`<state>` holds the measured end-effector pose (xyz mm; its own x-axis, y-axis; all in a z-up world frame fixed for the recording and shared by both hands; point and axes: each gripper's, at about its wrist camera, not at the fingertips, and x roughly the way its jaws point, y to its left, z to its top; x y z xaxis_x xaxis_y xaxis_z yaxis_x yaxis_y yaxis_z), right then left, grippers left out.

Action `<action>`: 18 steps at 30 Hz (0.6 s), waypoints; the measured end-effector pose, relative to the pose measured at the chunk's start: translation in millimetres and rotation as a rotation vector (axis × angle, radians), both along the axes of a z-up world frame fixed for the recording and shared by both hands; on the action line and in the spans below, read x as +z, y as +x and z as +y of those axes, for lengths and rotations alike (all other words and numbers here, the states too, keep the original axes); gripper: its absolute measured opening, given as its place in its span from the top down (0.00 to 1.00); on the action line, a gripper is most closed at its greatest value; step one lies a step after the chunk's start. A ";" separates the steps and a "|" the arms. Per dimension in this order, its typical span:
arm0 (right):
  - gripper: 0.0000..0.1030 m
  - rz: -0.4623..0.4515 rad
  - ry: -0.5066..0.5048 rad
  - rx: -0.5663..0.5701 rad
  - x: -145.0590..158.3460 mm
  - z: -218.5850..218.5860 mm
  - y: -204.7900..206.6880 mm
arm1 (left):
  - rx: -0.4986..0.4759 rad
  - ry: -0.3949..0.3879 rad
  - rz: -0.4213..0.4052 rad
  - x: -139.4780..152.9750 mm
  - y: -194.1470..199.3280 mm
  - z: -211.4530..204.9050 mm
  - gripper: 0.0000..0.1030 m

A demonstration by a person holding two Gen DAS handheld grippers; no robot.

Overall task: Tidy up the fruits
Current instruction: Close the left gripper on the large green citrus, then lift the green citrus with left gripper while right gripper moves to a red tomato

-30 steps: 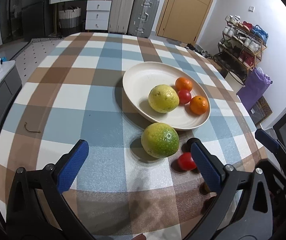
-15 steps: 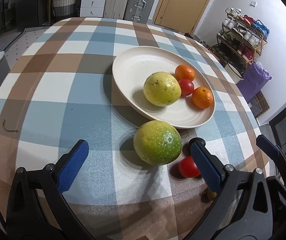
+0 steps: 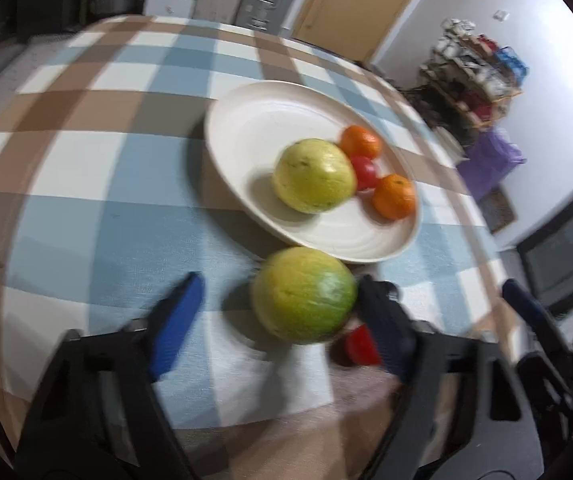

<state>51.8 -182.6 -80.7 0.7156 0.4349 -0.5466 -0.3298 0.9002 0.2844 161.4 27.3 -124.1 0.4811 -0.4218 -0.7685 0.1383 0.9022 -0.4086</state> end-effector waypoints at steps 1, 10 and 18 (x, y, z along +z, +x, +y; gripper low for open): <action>0.01 0.000 0.002 -0.002 0.1 -0.9 -0.3 | -0.016 -0.022 0.011 -0.8 -0.5 -1.0 0.48; 0.01 -0.002 0.002 -0.005 1.4 -2.7 -1.8 | -0.033 -0.065 0.004 -0.7 -8.9 3.8 0.53; 0.01 0.014 0.007 -0.001 0.9 -3.5 0.3 | -0.024 -0.070 -0.008 6.3 -20.8 13.5 0.53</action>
